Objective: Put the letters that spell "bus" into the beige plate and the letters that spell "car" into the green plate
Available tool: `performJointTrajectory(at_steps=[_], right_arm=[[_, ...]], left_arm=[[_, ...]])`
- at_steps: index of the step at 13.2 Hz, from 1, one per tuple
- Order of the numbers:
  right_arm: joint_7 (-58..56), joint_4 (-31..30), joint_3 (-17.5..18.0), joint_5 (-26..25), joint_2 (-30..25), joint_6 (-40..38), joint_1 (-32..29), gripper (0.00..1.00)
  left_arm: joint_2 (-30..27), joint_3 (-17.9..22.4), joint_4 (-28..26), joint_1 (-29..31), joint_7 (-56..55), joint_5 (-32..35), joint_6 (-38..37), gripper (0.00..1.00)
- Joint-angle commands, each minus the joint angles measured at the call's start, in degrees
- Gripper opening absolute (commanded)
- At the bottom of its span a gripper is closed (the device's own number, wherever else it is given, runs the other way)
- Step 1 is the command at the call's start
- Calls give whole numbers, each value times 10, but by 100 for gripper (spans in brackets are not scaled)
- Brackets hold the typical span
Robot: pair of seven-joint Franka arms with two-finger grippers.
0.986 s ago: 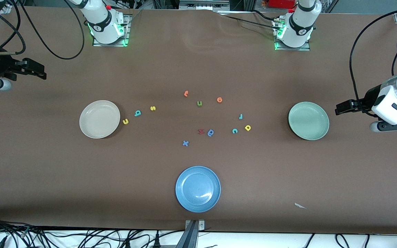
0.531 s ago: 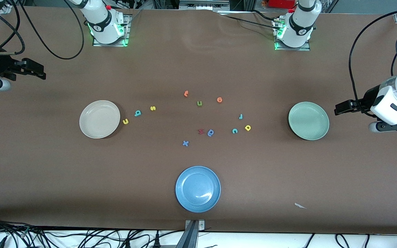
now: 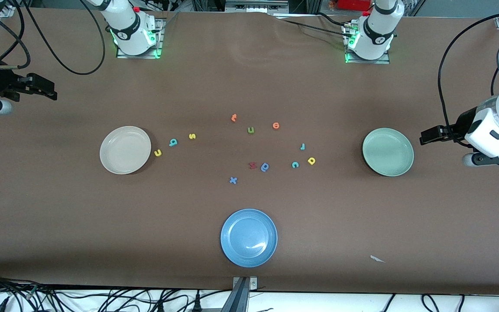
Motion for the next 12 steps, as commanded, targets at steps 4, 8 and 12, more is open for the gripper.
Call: performJointTrajectory(at_steps=[4,8,12], right_arm=[[-11,0,-1,5,-1,2,-3,100],[-11,0,-2,5,-1,3,-3,100],[-11,0,-5,12,-1,3,-3,100]], left_arm=[[-6,-2,-9,3,10,-3,6,100],[-6,-2,-9,3,10,-3,6,100],[-7,-2,-9,2,10,-3,6,99]])
